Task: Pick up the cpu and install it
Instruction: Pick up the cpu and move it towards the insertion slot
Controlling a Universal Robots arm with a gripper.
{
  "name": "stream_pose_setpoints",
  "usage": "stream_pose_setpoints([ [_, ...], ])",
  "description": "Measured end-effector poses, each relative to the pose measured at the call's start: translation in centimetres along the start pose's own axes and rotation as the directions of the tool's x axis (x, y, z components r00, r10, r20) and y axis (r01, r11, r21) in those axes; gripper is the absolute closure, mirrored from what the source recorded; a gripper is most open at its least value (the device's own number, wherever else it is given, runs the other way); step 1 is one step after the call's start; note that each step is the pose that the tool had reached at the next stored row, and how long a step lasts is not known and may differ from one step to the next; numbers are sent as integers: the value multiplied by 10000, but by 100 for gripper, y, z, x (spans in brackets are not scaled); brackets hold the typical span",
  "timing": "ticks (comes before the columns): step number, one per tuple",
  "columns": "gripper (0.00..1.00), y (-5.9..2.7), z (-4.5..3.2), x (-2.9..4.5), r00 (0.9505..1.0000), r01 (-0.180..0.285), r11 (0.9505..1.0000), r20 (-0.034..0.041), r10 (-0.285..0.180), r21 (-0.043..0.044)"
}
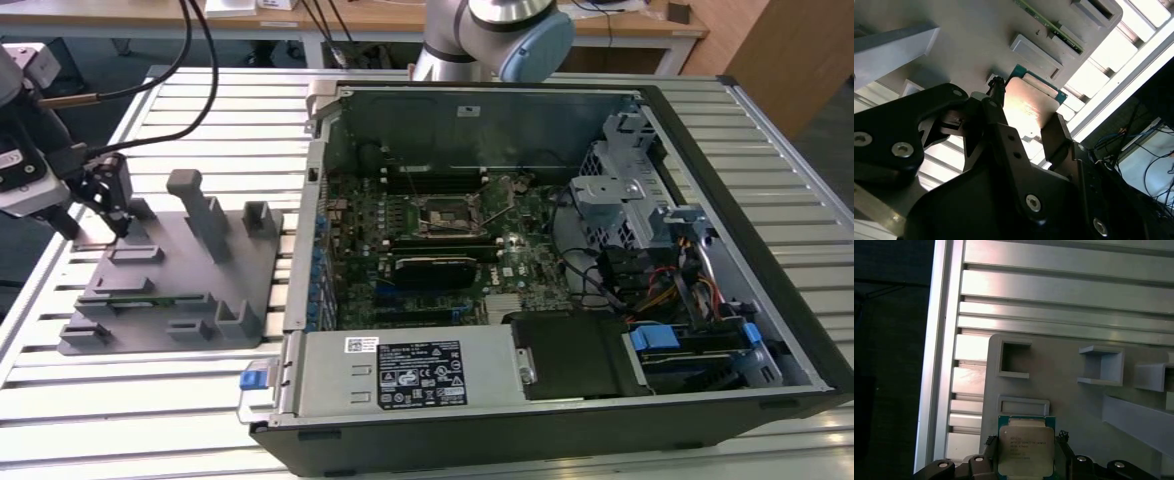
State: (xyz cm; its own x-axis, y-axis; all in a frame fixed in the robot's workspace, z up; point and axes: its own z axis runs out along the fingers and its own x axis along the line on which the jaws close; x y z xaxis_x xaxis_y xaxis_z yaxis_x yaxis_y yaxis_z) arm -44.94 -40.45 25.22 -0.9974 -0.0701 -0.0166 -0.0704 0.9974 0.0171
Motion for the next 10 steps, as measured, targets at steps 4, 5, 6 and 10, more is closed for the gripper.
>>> stream_pose_setpoints([
  [4, 46, 5, -11, -1, 10000, 0, 10000, -2, 0, 18],
  [5, 46, 6, -14, -1, 10000, 0, 10000, -1, 0, 21],
  [6, 46, 6, -19, -1, 10000, 0, 10000, -2, 0, 25],
  [10, 46, 10, -41, -1, 10000, 0, 10000, -3, 0, 32],
])
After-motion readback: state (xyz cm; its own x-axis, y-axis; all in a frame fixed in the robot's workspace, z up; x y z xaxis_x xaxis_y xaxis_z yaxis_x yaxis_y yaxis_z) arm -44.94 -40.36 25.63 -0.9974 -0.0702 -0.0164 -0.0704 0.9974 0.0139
